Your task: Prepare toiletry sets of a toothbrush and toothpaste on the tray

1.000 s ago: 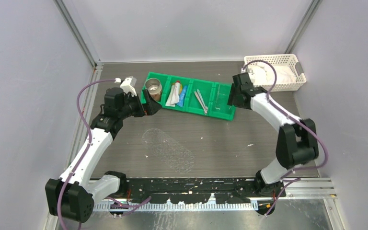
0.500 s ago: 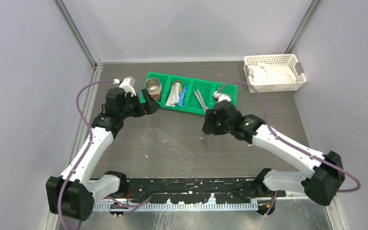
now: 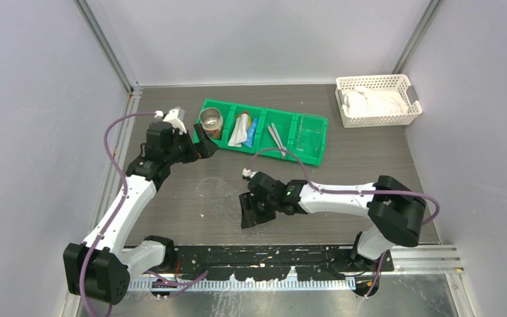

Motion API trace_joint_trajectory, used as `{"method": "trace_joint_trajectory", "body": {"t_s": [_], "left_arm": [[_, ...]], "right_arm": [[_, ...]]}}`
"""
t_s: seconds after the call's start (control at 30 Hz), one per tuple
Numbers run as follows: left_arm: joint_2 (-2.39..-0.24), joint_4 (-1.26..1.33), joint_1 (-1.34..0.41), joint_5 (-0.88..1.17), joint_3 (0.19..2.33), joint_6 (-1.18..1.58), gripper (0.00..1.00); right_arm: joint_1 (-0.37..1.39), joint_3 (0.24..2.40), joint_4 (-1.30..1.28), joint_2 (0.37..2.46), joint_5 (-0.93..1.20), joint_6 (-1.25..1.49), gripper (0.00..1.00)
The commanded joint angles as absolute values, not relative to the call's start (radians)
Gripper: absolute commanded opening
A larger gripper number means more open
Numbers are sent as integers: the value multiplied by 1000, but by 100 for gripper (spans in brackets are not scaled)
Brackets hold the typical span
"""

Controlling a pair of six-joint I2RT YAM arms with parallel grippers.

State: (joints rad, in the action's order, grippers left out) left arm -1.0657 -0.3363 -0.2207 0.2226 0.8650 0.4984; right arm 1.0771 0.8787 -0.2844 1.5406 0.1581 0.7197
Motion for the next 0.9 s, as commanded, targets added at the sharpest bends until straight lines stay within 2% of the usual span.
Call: {"method": "trace_joint_trajectory", "body": {"t_s": [0.0, 0.4, 0.87], "left_arm": [[-1066, -339, -224, 204, 891, 501, 100], [-1074, -339, -224, 204, 887, 495, 100], [-1065, -341, -224, 206, 877, 489, 100]], "right_arm": [[1141, 954, -170, 1589, 216, 756, 57], [1227, 1044, -99, 1762, 270, 761, 57], [1219, 1033, -159, 1840, 116, 731, 56]]}}
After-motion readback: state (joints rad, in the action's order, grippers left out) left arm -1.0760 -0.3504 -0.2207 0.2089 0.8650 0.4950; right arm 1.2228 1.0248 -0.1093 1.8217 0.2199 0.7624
